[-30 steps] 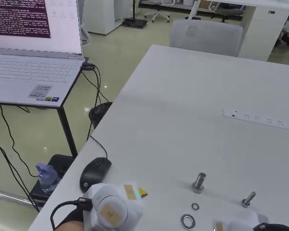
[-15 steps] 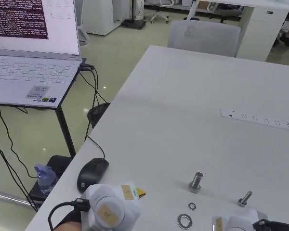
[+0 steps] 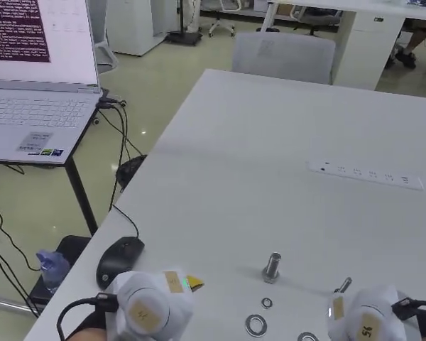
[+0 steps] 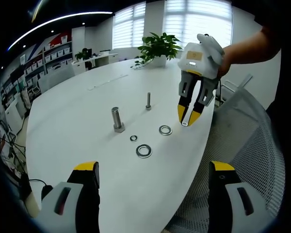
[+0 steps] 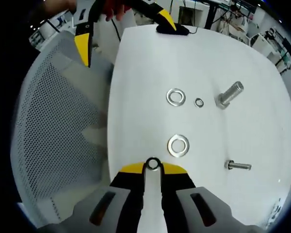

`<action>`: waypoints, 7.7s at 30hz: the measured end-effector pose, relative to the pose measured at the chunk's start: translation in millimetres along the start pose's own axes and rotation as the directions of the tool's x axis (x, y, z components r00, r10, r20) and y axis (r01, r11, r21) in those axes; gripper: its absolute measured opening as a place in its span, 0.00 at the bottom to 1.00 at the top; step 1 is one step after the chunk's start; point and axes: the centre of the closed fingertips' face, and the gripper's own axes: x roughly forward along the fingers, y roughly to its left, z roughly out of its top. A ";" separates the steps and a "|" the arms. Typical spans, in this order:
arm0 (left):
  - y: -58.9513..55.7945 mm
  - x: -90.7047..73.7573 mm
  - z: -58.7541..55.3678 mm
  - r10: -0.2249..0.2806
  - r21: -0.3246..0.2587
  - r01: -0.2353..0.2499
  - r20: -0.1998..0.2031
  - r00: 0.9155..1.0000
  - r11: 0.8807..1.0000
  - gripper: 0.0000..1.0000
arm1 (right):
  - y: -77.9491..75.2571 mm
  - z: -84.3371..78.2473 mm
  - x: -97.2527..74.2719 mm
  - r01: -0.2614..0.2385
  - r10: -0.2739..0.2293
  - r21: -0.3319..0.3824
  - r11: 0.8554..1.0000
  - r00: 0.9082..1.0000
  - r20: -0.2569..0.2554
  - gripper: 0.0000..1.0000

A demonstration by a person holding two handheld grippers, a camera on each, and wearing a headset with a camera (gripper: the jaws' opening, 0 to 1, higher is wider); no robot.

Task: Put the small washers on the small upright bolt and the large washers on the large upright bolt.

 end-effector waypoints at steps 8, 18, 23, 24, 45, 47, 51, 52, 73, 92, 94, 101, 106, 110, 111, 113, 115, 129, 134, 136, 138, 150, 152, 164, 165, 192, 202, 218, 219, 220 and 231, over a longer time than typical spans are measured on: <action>-3.5 2.4 2.7 0.002 0.002 -0.002 -0.002 1.000 1.000 0.93 | -14.5 -28.3 -17.6 0.013 -0.012 0.040 0.999 1.000 -0.021 0.12; -3.5 4.0 2.8 0.014 -0.006 -0.014 -0.006 1.000 1.000 0.94 | -34.8 -39.7 -32.2 0.031 -0.029 0.085 0.996 0.999 -0.022 0.12; -0.9 4.2 1.7 0.023 -0.004 -0.023 -0.011 1.000 1.000 0.95 | -46.4 -34.0 -36.7 0.037 -0.037 0.098 0.994 0.999 -0.010 0.12; -0.1 4.1 2.1 0.025 -0.004 -0.025 -0.007 1.000 1.000 0.95 | -50.1 -32.8 -37.9 0.041 -0.040 0.102 0.994 0.999 -0.009 0.12; 14.8 5.0 2.3 0.063 -0.014 -0.063 0.017 0.998 0.998 0.96 | -109.7 -11.2 -56.8 0.096 -0.099 0.126 0.987 0.995 0.017 0.12; 15.4 5.7 2.5 0.064 -0.013 -0.064 0.021 0.998 0.998 0.96 | -114.0 -10.7 -57.0 0.102 -0.106 0.129 0.986 0.994 0.018 0.12; 16.2 6.2 3.8 0.065 -0.017 -0.065 0.029 0.997 0.998 0.96 | -120.5 -9.3 -54.9 0.115 -0.117 0.127 0.985 0.993 0.015 0.12; 16.0 6.4 3.5 0.065 -0.018 -0.065 0.032 0.997 0.998 0.97 | -122.7 -8.1 -54.9 0.120 -0.123 0.127 0.985 0.992 0.016 0.12; 20.2 9.0 0.4 0.058 -0.016 -0.057 0.030 0.998 0.998 0.96 | -135.8 -5.6 -38.0 0.111 -0.109 0.118 0.987 0.994 -0.016 0.12; 23.1 3.7 -4.4 0.054 -0.024 -0.054 0.028 0.998 0.998 0.94 | -134.2 -8.9 -19.7 0.098 -0.092 0.094 0.991 0.994 -0.057 0.12; 22.3 3.8 -5.1 0.052 -0.023 -0.052 0.028 0.998 0.998 0.94 | -133.8 -10.7 -16.3 0.093 -0.087 0.095 0.991 0.994 -0.064 0.12; 21.3 2.1 -6.4 0.051 -0.028 -0.050 0.028 0.998 0.998 0.94 | -133.5 -12.5 -4.7 0.084 -0.078 0.084 0.993 0.994 -0.071 0.12; 21.2 0.3 -9.2 0.050 -0.029 -0.050 0.020 0.999 0.998 0.94 | -132.7 -12.8 -0.7 0.080 -0.074 0.079 0.994 0.995 -0.074 0.12; 20.9 -1.6 -10.4 0.051 -0.038 -0.050 0.020 0.999 0.998 0.93 | -131.4 -15.4 3.7 0.076 -0.069 0.077 0.994 0.994 -0.082 0.12; 20.9 -1.7 -10.5 0.051 -0.038 -0.050 0.020 0.999 0.998 0.93 | -131.7 -15.8 4.4 0.075 -0.068 0.080 0.994 0.994 -0.082 0.12; 20.7 -2.0 -10.6 0.051 -0.039 -0.050 0.017 0.999 0.998 0.93 | -131.5 -16.1 5.6 0.072 -0.066 0.084 0.994 0.995 -0.081 0.12; 20.3 -2.2 -11.1 0.050 -0.040 -0.049 0.015 0.999 0.998 0.93 | -132.6 -17.3 7.5 0.071 -0.065 0.084 0.994 0.994 -0.083 0.12; 18.8 -2.4 -17.2 0.041 -0.046 -0.041 0.002 0.999 0.998 0.91 | -133.3 -18.6 14.2 0.075 -0.068 0.069 0.995 0.994 -0.091 0.13; 18.9 -2.3 -16.5 0.040 -0.046 -0.040 0.001 0.999 0.998 0.90 | -133.2 -18.0 14.2 0.077 -0.070 0.065 0.995 0.993 -0.094 0.13; 18.6 -2.3 -15.9 0.040 -0.046 -0.040 0.001 0.999 0.998 0.90 | -132.7 -18.2 14.0 0.075 -0.068 0.070 0.995 0.993 -0.095 0.13; 18.7 -1.8 -16.6 0.039 -0.046 -0.039 -0.003 0.999 0.998 0.90 | -132.3 -18.3 13.8 0.074 -0.067 0.071 0.995 0.993 -0.096 0.13; 17.5 -2.7 -17.5 0.039 -0.042 -0.039 -0.006 0.999 0.998 0.90 | -130.1 -17.8 13.9 0.060 -0.053 0.077 0.995 0.994 -0.097 0.15; 17.7 -3.1 -17.0 0.040 -0.042 -0.040 -0.005 0.999 0.998 0.90 | -129.5 -18.2 13.9 0.058 -0.050 0.074 0.996 0.994 -0.098 0.16; 17.1 -3.9 -16.0 0.045 -0.041 -0.045 -0.003 0.999 0.998 0.90 | -131.0 -13.6 10.1 0.057 -0.051 0.073 0.996 0.995 -0.081 0.22; 17.4 -4.5 -15.8 0.045 -0.041 -0.045 -0.003 0.999 0.998 0.90 | -131.0 -13.8 9.6 0.057 -0.051 0.071 0.996 0.995 -0.082 0.22; 16.5 -6.1 -5.1 0.040 -0.035 -0.039 0.014 0.999 0.999 0.95 | -127.2 37.3 -14.2 0.062 -0.062 0.002 0.998 0.998 0.014 0.29; 14.4 -6.2 -4.7 0.041 -0.041 -0.040 0.024 0.999 0.998 0.95 | -113.2 54.4 -14.2 0.052 -0.051 -0.044 0.998 0.998 0.026 0.29; 12.9 -4.6 -3.8 0.036 -0.035 -0.035 0.031 0.999 0.999 0.95 | -88.5 82.5 7.8 0.016 -0.012 -0.146 0.989 1.000 0.029 0.27; 12.5 -4.2 -3.4 0.037 -0.032 -0.036 0.033 0.999 0.999 0.95 | -86.9 83.5 8.7 0.013 -0.009 -0.150 0.989 1.000 0.029 0.27; 11.5 -3.7 -3.1 0.035 -0.031 -0.034 0.034 0.999 0.999 0.95 | -85.1 84.8 9.7 0.013 -0.009 -0.159 0.987 1.000 0.029 0.27; 9.7 -3.6 -2.2 0.031 -0.025 -0.030 0.037 0.999 0.999 0.95 | -77.3 92.5 28.5 -0.003 0.009 -0.197 0.980 1.000 0.030 0.26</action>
